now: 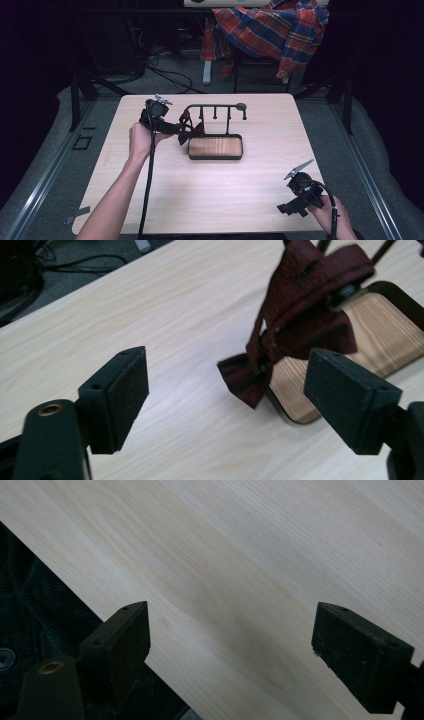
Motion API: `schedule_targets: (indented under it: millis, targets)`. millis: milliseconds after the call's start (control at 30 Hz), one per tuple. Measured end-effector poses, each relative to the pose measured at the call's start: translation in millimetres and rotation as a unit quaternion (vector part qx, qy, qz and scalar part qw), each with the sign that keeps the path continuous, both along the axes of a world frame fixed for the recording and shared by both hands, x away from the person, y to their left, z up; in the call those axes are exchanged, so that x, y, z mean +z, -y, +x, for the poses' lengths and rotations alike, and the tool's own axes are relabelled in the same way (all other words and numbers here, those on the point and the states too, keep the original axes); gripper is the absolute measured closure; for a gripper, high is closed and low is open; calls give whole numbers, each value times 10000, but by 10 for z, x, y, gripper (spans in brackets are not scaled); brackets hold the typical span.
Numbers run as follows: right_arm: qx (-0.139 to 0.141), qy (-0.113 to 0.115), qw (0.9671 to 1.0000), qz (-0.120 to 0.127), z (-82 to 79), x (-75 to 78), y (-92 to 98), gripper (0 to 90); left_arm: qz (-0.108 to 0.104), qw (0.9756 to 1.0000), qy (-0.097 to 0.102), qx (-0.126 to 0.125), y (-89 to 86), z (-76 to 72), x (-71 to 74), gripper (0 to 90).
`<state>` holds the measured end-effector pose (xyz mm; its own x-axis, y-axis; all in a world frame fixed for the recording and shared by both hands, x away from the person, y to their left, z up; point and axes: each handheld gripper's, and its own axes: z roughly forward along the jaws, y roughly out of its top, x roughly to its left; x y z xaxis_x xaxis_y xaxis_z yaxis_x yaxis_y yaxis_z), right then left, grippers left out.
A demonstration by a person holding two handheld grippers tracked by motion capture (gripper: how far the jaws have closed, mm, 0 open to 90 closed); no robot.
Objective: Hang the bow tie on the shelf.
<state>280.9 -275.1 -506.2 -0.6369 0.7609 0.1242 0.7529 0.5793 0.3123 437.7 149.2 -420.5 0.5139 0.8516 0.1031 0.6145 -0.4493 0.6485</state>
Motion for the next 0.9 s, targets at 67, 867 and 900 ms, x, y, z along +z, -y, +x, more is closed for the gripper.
schedule_targets:
  millis: [67,867,900]
  targets:
    - [29,11,10000,-43,1,3,0,154,12,10000,-19,-57,-17,-48,16,157]
    - [36,-7,10000,-67,1,9,1,154,30,9992,-343,-201,-455,-796,14,9]
    - [30,-7,10000,-63,0,9,1,154,36,9992,-357,-194,-471,-817,-2,5]
